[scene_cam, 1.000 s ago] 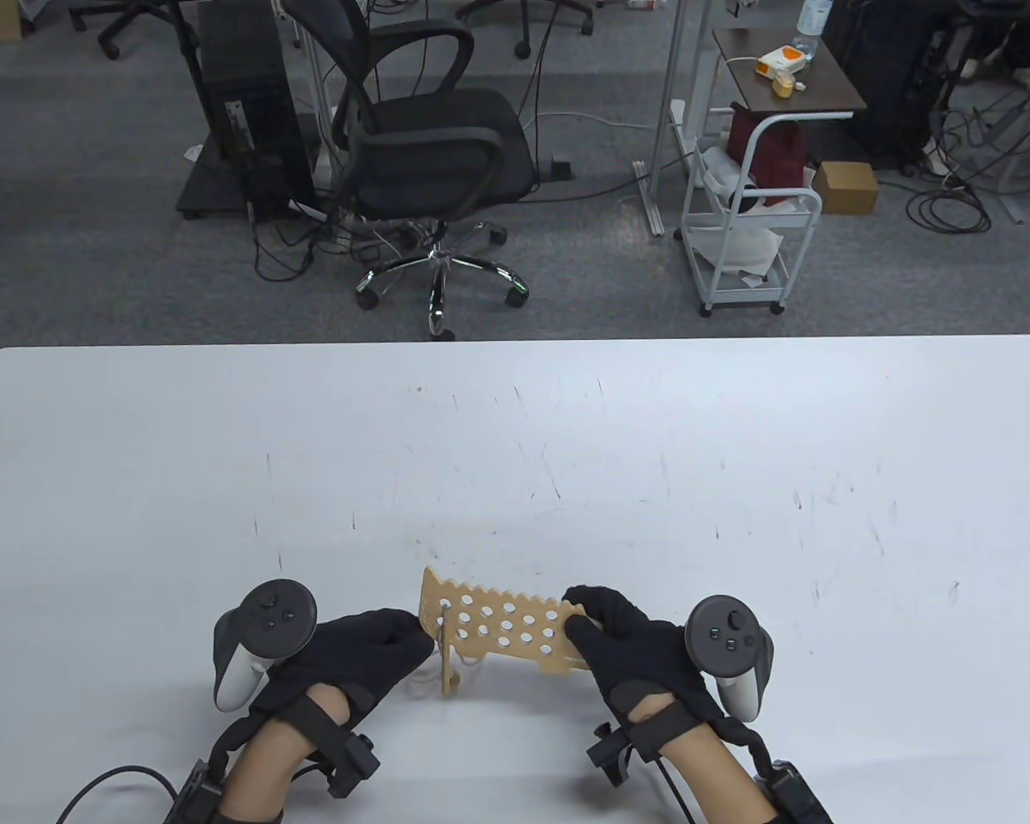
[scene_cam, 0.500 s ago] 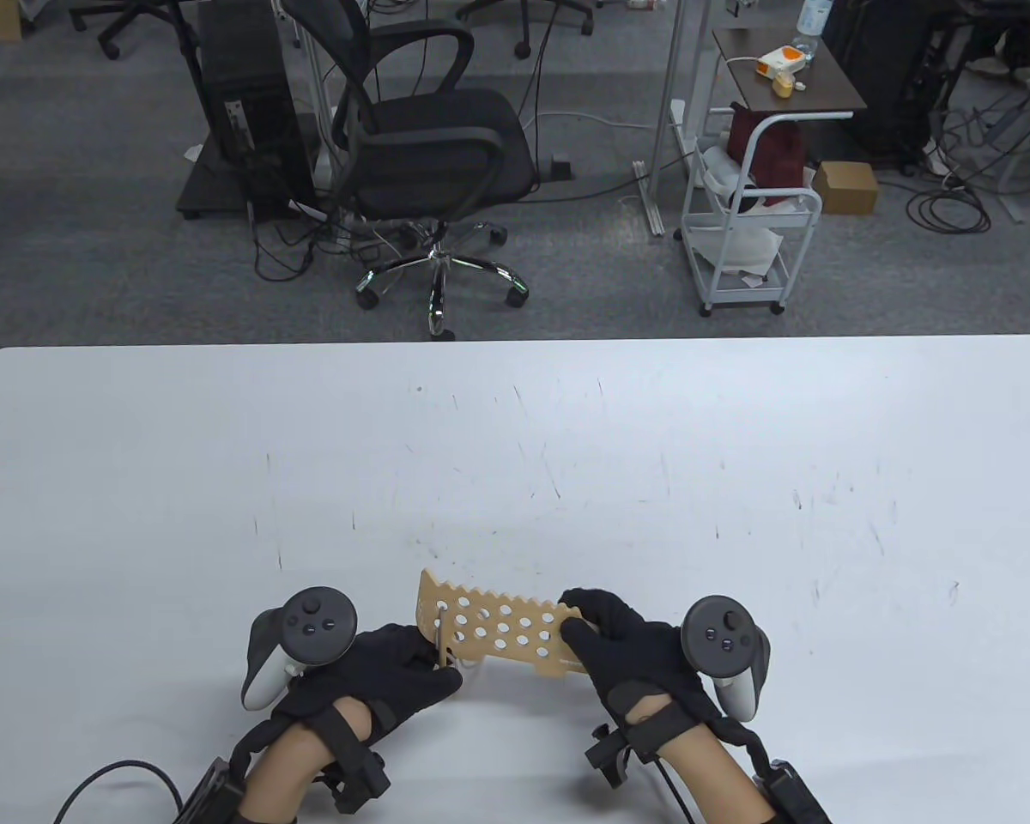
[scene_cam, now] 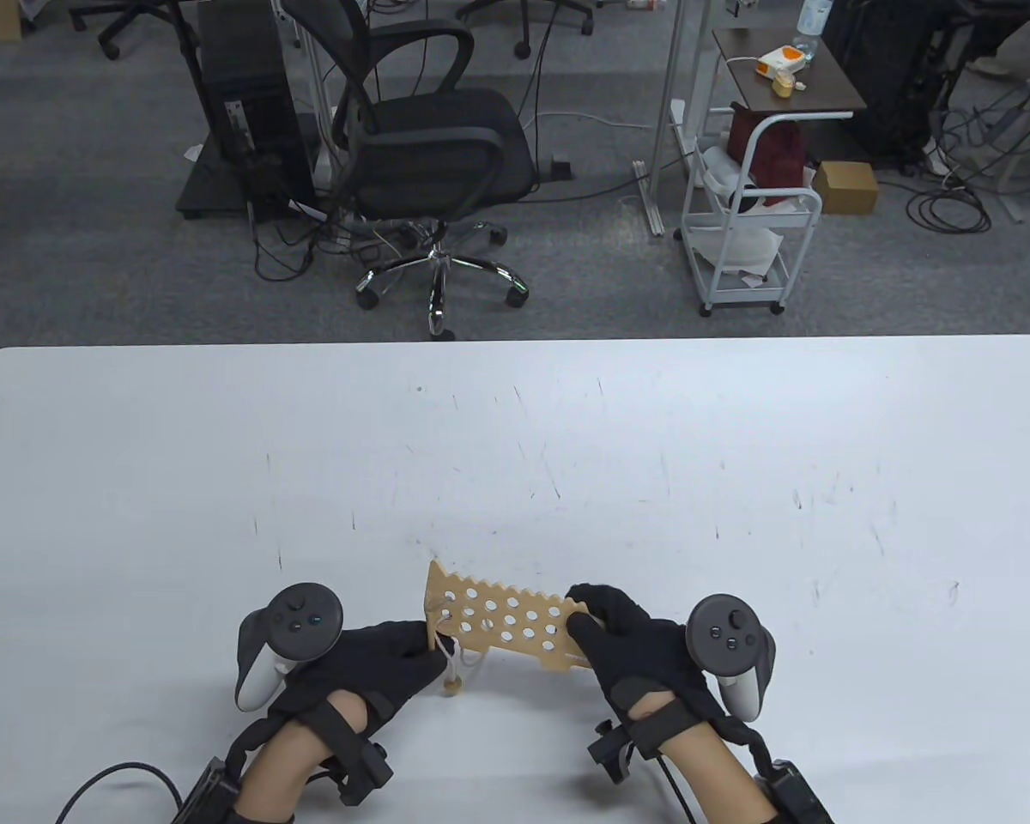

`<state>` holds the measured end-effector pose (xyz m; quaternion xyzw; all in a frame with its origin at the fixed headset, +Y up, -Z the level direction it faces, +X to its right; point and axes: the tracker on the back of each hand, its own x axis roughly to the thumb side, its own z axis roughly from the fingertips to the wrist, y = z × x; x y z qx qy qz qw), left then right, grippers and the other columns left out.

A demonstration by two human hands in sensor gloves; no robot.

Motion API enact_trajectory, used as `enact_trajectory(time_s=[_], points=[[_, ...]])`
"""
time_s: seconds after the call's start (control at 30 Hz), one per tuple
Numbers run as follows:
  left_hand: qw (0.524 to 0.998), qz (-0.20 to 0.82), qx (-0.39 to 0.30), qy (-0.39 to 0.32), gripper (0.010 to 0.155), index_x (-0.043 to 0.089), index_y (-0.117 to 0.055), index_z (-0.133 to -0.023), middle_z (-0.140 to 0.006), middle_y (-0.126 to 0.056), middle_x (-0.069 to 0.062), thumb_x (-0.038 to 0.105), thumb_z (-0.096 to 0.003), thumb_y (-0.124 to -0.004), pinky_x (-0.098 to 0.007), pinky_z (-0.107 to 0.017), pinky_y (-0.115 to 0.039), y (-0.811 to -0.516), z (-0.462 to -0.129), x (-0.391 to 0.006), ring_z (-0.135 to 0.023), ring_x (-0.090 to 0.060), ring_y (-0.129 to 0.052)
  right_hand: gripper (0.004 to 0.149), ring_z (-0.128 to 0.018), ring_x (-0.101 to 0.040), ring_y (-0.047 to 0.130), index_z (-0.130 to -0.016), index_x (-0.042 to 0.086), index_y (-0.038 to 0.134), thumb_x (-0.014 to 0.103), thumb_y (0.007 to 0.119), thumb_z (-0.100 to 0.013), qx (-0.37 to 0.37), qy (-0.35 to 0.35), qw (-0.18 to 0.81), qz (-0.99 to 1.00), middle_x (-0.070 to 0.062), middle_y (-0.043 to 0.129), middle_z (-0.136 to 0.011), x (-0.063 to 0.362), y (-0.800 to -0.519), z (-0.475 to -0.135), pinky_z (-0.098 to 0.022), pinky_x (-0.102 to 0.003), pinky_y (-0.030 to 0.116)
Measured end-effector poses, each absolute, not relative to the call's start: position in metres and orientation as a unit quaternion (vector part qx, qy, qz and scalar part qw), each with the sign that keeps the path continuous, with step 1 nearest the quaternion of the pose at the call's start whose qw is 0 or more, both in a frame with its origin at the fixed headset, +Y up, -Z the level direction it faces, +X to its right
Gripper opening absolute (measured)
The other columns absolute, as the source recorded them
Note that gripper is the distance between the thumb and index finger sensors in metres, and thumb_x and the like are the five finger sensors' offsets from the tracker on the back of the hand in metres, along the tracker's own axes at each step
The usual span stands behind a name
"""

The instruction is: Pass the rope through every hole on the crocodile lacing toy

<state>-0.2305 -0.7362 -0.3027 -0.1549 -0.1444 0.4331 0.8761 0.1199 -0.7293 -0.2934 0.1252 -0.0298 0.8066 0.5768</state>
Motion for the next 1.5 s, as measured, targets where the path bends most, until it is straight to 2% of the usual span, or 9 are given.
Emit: enact_trajectory(time_s=[0.7, 1.5], points=[[0.850, 0.519, -0.025, -0.088, 0.047, 0.032, -0.086, -0.088, -0.084, -0.091, 0.000, 0.048, -0.0443, -0.085, -0.060, -0.074, -0.055, -0.716, -0.304, -0.269, -0.077, -0.029, -0.092, 0.047, -0.048, -0.025, 0.107, -0.086, 0.010, 0.074, 0.035, 0.079, -0.047, 0.072, -0.040, 0.574, 0.815, -0.006, 0.097, -0.066, 0.139, -0.734, -0.302, -0.041, -0.046, 0.081], [0.818, 0.566, 0.088, -0.049, 0.048, 0.030, -0.082, -0.091, -0.084, -0.092, 0.002, 0.045, -0.0456, -0.083, -0.059, -0.074, -0.057, -0.705, -0.303, -0.299, -0.078, -0.026, -0.093, 0.047, -0.049, -0.026, 0.106, -0.087, 0.010, 0.074, 0.035, 0.079, -0.047, 0.007, -0.062, 0.584, 0.809, -0.006, 0.097, -0.067, 0.164, -0.741, -0.312, -0.042, -0.046, 0.081]])
